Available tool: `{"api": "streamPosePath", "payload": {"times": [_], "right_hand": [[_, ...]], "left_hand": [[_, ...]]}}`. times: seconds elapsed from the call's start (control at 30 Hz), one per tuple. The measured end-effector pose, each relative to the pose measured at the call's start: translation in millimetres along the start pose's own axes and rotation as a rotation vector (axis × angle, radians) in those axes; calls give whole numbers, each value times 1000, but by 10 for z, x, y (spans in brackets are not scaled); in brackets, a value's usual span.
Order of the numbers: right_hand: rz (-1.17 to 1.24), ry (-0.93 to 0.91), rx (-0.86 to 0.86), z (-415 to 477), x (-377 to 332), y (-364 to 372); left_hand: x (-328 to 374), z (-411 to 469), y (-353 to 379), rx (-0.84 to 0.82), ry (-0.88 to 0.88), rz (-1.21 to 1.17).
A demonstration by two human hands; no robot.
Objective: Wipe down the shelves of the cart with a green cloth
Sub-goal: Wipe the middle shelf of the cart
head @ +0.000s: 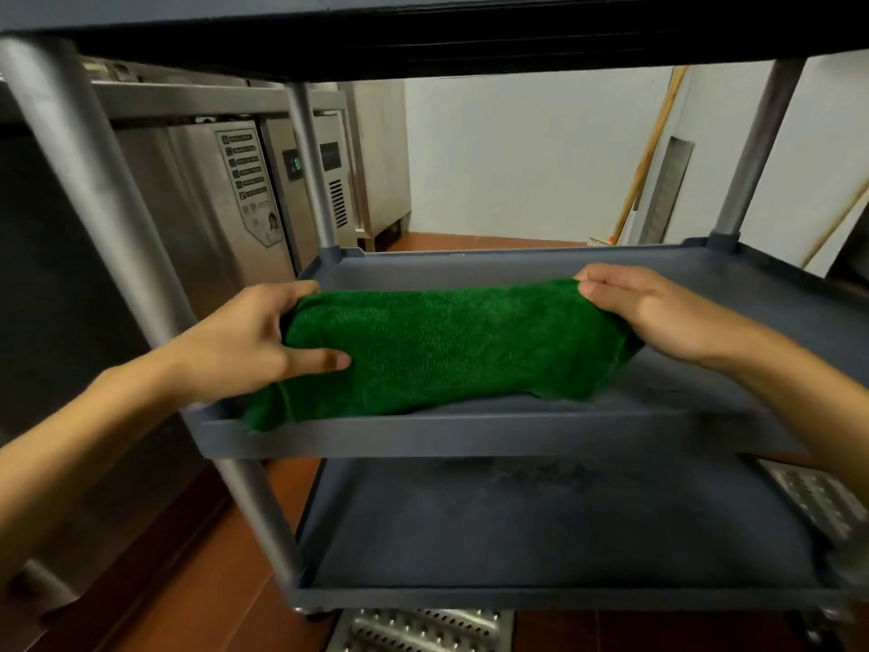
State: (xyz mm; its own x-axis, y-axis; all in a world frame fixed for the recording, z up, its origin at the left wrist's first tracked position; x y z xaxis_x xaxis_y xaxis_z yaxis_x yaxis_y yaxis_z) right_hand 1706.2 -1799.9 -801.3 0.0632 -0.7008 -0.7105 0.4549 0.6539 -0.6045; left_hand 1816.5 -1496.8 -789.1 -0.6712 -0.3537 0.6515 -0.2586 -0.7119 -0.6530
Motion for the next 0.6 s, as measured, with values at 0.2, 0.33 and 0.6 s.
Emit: {"api": "streamPosePath", "payload": {"times": [0.2,0.33,0.6], "right_hand": [[64,161,50,383,41,-357],[-76,174,-8,547,98,-694],[-67,292,25,1054,648,-1324]], "left_hand": [[129,668,-20,66,-36,-42],[167,1098,131,71,-54,-16],[154,1925,727,-60,-183,-54]]}}
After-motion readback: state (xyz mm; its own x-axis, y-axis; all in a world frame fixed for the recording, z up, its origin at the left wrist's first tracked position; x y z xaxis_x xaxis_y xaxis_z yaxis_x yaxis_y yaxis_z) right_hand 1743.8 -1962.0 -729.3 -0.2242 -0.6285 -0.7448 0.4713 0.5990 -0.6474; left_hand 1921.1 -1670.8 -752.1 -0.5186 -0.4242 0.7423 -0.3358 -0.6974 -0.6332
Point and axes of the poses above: each hand's wrist, its own z-axis towards the middle knuckle, its own y-axis out of the palm, x = y × z, the point moved 7 cm from there along z, towards the middle knuckle, and after that the axes turned 13 degrees about x, right-handed, at the moved point
